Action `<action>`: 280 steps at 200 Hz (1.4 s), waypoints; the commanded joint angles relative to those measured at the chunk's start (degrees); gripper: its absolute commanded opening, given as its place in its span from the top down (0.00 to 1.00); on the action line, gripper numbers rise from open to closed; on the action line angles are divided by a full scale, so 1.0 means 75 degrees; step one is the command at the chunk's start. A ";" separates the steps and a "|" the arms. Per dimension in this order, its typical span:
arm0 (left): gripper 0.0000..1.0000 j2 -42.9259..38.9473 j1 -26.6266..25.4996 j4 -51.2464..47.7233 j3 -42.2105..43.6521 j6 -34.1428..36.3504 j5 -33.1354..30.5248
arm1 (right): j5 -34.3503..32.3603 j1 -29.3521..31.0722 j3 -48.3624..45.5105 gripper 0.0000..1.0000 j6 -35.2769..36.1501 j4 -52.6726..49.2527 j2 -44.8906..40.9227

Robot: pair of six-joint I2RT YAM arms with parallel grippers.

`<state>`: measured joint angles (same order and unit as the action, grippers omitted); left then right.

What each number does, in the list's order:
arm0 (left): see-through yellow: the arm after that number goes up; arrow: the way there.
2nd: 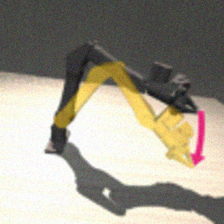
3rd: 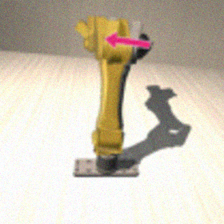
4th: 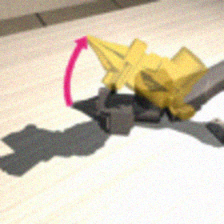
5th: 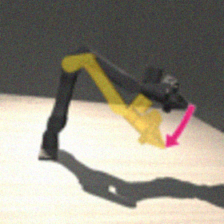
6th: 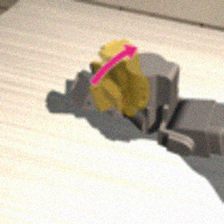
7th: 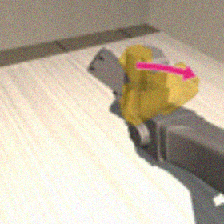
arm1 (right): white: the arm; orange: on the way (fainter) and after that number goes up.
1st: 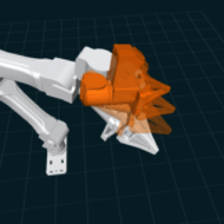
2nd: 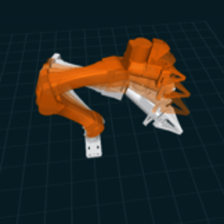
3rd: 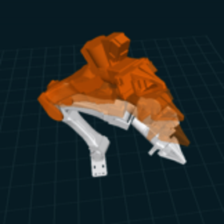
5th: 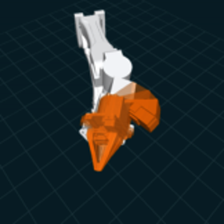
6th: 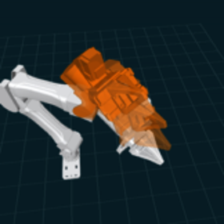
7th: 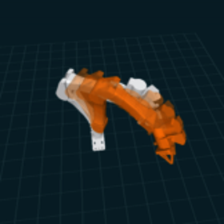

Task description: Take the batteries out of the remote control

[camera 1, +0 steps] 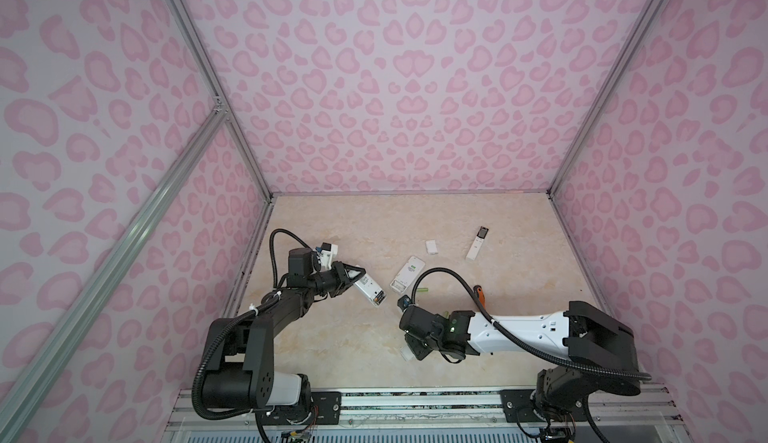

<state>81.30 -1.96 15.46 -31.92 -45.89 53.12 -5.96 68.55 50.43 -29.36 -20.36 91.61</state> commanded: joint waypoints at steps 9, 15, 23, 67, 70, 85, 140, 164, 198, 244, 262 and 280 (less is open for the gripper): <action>0.97 0.0160 -0.0030 -0.0046 0.0071 0.0283 0.0091 | -0.0142 0.0001 0.0202 0.61 0.0259 -0.0399 0.0305; 0.97 0.0200 -0.0021 -0.0045 0.0104 0.0311 0.0047 | -0.0161 0.0000 0.0300 0.62 0.0321 -0.0474 0.0407; 0.97 0.0304 -0.0043 0.0007 0.0174 0.0298 -0.0002 | -0.0173 -0.0019 0.0412 0.63 0.0402 -0.0564 0.0547; 0.97 0.0821 -0.0106 0.0121 0.0132 0.0192 -0.0083 | -0.0832 -0.0088 0.1083 0.80 0.0677 -0.1249 0.1087; 0.97 0.0846 -0.0112 0.0102 0.0104 0.0189 -0.0106 | -0.0874 -0.0089 0.1132 0.80 0.0701 -0.1292 0.1108; 0.97 0.1035 -0.0105 0.0082 -0.0023 0.0098 -0.0192 | -0.1112 -0.0122 0.1221 0.84 0.0741 -0.1408 0.1145; 0.97 0.1619 -0.0151 0.0222 -0.0392 -0.0063 -0.0261 | -0.1295 -0.0558 0.0938 0.85 0.0939 -0.1305 0.0887; 0.97 0.1821 -0.0181 0.0235 -0.0499 -0.0084 -0.0274 | -0.1326 -0.0586 0.0848 0.82 0.0983 -0.1260 0.0550; 0.94 0.2177 -0.0205 0.0174 -0.0601 0.0048 -0.0344 | -0.1539 -0.0080 0.0938 0.73 0.0989 -0.1204 0.0217; 0.72 0.2362 -0.0205 -0.0157 -0.0709 0.0084 -0.0894 | -0.1345 0.0292 0.1114 0.57 0.0945 -0.1105 0.0604; 0.65 0.2350 -0.0208 -0.0509 -0.0784 0.0185 -0.1134 | -0.1289 0.0316 0.1096 0.57 0.0927 -0.1135 0.0733; 0.58 0.2334 -0.0208 -0.1214 -0.0938 0.0497 -0.1436 | -0.1233 0.0311 0.1059 0.57 0.0962 -0.1147 0.0794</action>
<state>98.87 -3.62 12.21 -37.63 -45.56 46.06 -15.62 70.74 58.70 -21.91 -28.62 96.82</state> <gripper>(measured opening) 0.411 0.435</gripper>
